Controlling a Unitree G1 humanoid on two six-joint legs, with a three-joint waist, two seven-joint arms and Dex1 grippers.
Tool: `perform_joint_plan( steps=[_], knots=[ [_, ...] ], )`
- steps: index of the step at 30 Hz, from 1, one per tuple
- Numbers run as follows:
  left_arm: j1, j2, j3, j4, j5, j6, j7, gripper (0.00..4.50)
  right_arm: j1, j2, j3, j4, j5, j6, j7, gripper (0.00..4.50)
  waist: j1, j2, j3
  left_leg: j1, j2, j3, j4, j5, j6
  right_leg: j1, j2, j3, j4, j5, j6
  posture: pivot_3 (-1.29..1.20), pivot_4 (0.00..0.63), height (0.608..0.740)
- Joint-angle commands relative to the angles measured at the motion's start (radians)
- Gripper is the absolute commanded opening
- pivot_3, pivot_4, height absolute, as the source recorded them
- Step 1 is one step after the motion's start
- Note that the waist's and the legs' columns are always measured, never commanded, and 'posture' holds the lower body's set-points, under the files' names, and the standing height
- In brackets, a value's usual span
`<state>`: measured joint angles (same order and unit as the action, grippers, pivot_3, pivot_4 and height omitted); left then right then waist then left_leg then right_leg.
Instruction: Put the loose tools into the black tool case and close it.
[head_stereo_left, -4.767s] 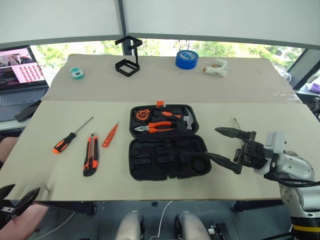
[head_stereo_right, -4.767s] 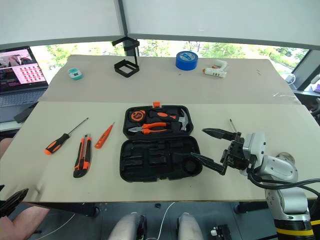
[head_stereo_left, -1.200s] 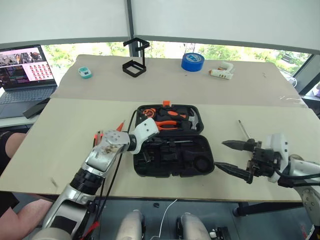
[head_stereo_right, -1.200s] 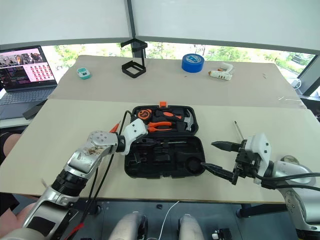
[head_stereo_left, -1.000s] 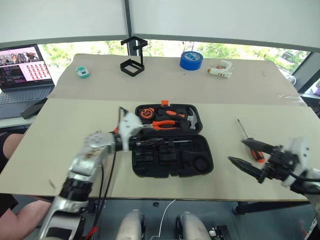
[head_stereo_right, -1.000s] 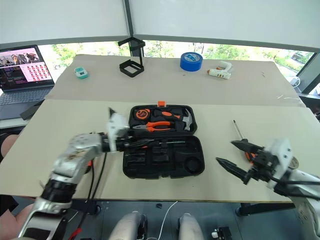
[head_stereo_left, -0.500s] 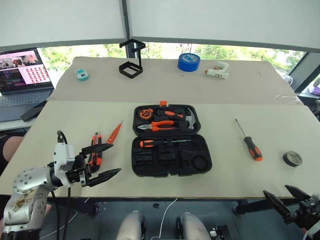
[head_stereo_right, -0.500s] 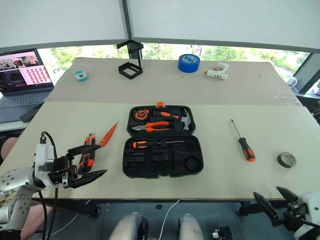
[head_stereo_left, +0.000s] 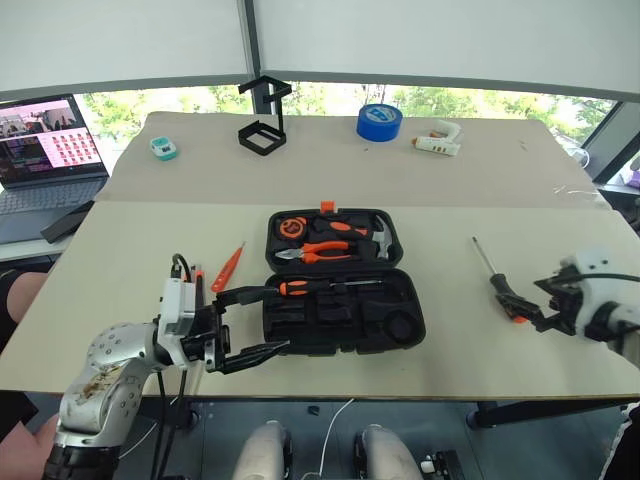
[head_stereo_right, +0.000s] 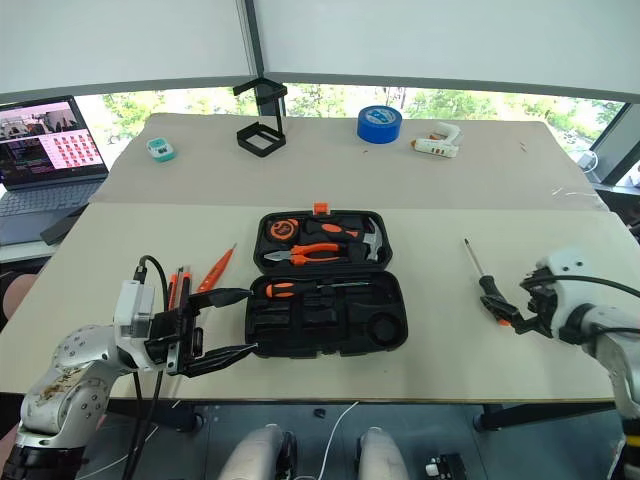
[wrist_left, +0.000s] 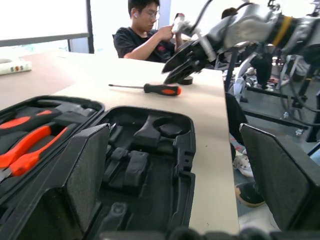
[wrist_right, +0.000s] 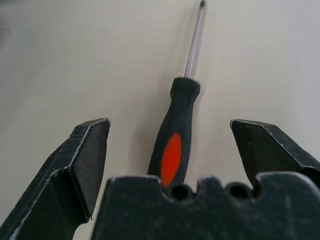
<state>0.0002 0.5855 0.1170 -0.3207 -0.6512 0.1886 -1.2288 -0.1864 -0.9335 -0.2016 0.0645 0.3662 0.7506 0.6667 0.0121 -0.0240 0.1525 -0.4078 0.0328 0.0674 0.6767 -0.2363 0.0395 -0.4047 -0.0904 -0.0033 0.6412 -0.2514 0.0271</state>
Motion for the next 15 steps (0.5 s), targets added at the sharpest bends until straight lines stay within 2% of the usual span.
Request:
perform_joint_plan(
  steps=[1,2,3,4,11,13,15],
  knots=[
    [-0.013,-0.001,-0.006,-0.011,0.002,-0.026,-0.003,4.45,-0.104,-0.022,0.073,0.109,-0.076,0.006,0.01,4.5,-0.002,0.0,0.0,-0.001,0.0,0.001,0.0,0.0,0.0,-0.001,0.0,0.001,0.0,0.0,0.0,0.0,0.15,0.74],
    [-0.013,0.0,-0.006,-0.013,0.001,-0.028,-0.002,4.5,-0.124,-0.029,0.1,0.128,-0.088,0.029,0.023,3.98,-0.002,0.0,0.0,0.0,0.0,0.001,0.0,0.0,0.0,-0.001,0.0,0.001,0.0,0.001,0.001,0.0,0.15,0.74],
    [-0.013,0.001,-0.007,-0.015,0.001,-0.029,0.0,4.5,-0.138,-0.035,0.119,0.141,-0.098,0.048,0.032,3.82,-0.004,0.0,0.0,0.0,0.0,0.001,0.0,0.0,0.0,0.0,-0.001,0.002,0.0,0.001,0.001,0.0,0.15,0.74],
    [-0.013,0.002,-0.007,-0.019,0.0,-0.03,0.002,4.5,-0.145,-0.039,0.127,0.151,-0.108,0.04,0.042,3.45,-0.004,0.0,0.0,0.0,0.0,0.001,0.0,0.0,0.0,-0.001,0.0,0.002,0.0,0.001,0.001,0.0,0.15,0.74],
    [-0.006,0.009,0.011,-0.03,0.001,-0.036,0.02,4.5,-0.157,-0.075,0.063,0.136,-0.087,0.082,0.064,1.1,0.0,0.0,0.0,0.0,0.0,0.002,0.001,0.0,0.001,0.0,-0.001,0.002,-0.001,0.001,0.002,0.0,0.15,0.74],
    [0.005,0.009,0.028,-0.032,0.0,-0.041,0.034,4.5,-0.127,-0.092,0.017,0.073,-0.066,-0.04,0.129,0.99,0.0,0.0,0.0,-0.001,0.0,0.002,0.001,0.0,0.001,0.0,-0.001,0.002,-0.001,0.001,0.003,0.0,0.15,0.74],
    [0.017,0.006,0.059,-0.035,-0.012,-0.037,0.062,4.5,-0.116,-0.087,-0.016,-0.002,-0.056,-0.31,0.237,0.99,-0.003,0.001,0.001,-0.001,0.0,0.002,0.0,-0.001,0.001,-0.001,-0.001,0.002,-0.001,0.001,0.003,0.0,0.15,0.74]
  ],
)
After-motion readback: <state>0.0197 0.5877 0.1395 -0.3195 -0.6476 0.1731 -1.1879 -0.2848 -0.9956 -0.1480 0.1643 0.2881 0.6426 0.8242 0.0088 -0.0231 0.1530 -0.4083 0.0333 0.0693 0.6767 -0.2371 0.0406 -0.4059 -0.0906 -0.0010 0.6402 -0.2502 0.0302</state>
